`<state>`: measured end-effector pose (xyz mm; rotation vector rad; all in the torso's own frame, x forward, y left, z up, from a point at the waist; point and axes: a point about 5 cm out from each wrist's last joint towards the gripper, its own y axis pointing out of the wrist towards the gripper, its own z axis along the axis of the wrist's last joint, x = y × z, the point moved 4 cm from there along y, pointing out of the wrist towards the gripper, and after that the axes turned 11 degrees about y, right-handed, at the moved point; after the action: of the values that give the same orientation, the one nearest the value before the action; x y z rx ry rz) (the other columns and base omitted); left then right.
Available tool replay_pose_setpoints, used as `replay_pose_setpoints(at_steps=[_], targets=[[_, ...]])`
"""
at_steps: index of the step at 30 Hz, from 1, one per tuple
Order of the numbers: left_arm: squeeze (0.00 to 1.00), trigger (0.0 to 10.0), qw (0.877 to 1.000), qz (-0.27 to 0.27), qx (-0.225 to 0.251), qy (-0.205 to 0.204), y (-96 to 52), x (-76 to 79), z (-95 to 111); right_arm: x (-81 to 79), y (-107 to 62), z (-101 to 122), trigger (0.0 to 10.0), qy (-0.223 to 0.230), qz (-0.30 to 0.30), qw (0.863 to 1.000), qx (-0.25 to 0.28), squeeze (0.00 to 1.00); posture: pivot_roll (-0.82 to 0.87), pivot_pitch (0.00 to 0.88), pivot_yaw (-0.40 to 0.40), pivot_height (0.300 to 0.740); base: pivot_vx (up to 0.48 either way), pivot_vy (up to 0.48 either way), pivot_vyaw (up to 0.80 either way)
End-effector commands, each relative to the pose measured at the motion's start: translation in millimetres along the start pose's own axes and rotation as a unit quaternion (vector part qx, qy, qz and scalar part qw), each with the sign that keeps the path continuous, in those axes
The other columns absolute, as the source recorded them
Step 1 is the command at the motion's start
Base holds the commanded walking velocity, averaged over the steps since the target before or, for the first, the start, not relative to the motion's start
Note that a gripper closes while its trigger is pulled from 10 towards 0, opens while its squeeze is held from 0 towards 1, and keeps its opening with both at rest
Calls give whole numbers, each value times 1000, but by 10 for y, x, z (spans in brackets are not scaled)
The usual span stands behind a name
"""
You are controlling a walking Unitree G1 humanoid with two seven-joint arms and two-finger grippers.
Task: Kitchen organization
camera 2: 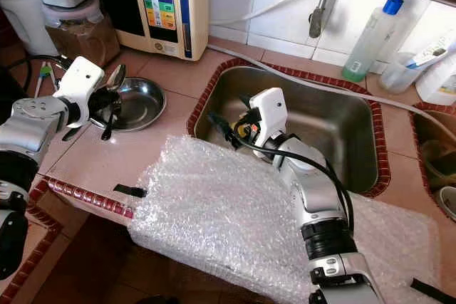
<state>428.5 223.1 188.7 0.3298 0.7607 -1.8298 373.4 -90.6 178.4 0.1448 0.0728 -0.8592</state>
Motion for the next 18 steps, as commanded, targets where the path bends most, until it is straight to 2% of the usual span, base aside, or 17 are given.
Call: replay_pose_setpoints(at_steps=[1,6,8,12,13,15,16,18], targets=[[0,0,1000,0,2,11,-1,-24,33,37,-8,5,10000,-8,-3,1000,-4,0,44,99,-51,740,0,0,0],[0,0,999,16,12,46,-31,-108,143,42,-10,8,10000,-8,-4,1000,-4,0,42,99,-51,740,0,0,0],[0,0,996,19,15,87,-92,-177,258,43,-14,7,10000,-9,-5,1000,-5,0,38,99,-49,740,0,0,0],[0,0,995,17,26,93,-151,-221,357,48,-19,8,10000,-10,-5,1000,-4,0,36,101,-46,740,0,0,0],[0,0,993,24,37,112,-258,-320,457,58,-27,7,10000,-9,-7,1000,-4,0,37,101,-46,740,0,0,0],[0,0,992,33,39,119,-296,-373,484,61,-29,4,10000,-9,-8,1000,-5,0,38,102,-46,740,0,0,0],[0,0,989,58,44,126,-331,-457,506,59,-31,-4,10000,-8,-8,1000,-5,0,39,102,-45,740,0,0,0],[0,0,989,86,70,102,-343,-515,568,58,-25,-11,10000,-7,-8,1000,-5,0,45,101,-48,740,0,0,0]])
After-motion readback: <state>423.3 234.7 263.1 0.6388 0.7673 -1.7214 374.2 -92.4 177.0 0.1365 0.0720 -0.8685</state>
